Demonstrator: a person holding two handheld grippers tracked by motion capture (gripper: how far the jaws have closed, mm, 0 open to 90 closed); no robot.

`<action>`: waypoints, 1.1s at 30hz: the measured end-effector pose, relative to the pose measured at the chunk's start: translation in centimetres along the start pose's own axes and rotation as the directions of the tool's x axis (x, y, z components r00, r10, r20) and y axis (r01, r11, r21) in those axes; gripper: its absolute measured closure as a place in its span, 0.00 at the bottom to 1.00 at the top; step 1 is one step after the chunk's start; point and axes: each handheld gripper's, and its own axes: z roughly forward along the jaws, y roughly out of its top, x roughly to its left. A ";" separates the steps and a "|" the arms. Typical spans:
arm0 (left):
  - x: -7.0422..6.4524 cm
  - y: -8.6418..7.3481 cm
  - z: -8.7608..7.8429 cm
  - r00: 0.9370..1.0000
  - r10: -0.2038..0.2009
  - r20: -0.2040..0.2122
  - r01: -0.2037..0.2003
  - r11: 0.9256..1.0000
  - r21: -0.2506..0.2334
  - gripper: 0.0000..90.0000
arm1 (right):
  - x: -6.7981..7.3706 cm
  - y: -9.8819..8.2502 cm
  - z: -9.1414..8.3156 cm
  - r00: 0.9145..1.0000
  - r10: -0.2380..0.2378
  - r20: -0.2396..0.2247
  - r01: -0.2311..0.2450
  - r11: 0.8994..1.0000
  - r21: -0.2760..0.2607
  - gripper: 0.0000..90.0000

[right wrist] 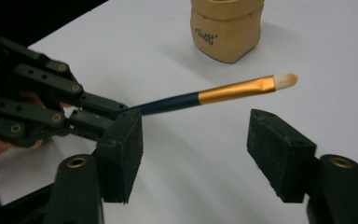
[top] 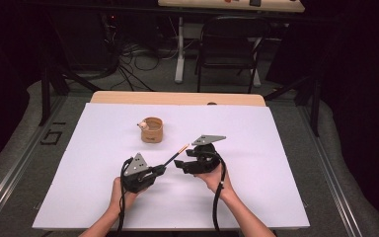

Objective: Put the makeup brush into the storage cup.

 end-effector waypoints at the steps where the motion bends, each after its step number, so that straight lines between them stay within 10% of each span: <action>1: 0.0 0.0 0.0 1.000 0.005 -0.004 -0.005 1.000 0.005 0.95 | -0.1 0.1 0.0 1.000 0.004 -0.001 -0.004 1.000 0.000 0.43; 13: -0.4 0.1 0.5 0.999 0.038 -0.007 -0.038 0.999 0.005 0.95 | -0.5 0.3 0.2 0.993 0.096 -0.070 -0.103 0.990 -0.100 0.68; 29: -0.8 0.1 1.3 0.998 0.054 0.020 -0.055 0.998 0.036 0.94 | 0.6 0.7 -1.1 0.977 0.042 -0.210 -0.084 0.978 -0.193 0.93; 33: -0.9 0.2 1.3 0.998 0.053 0.042 -0.054 0.998 0.028 0.91 | 1.5 0.9 -1.3 0.982 -0.009 -0.186 -0.028 0.980 -0.196 0.93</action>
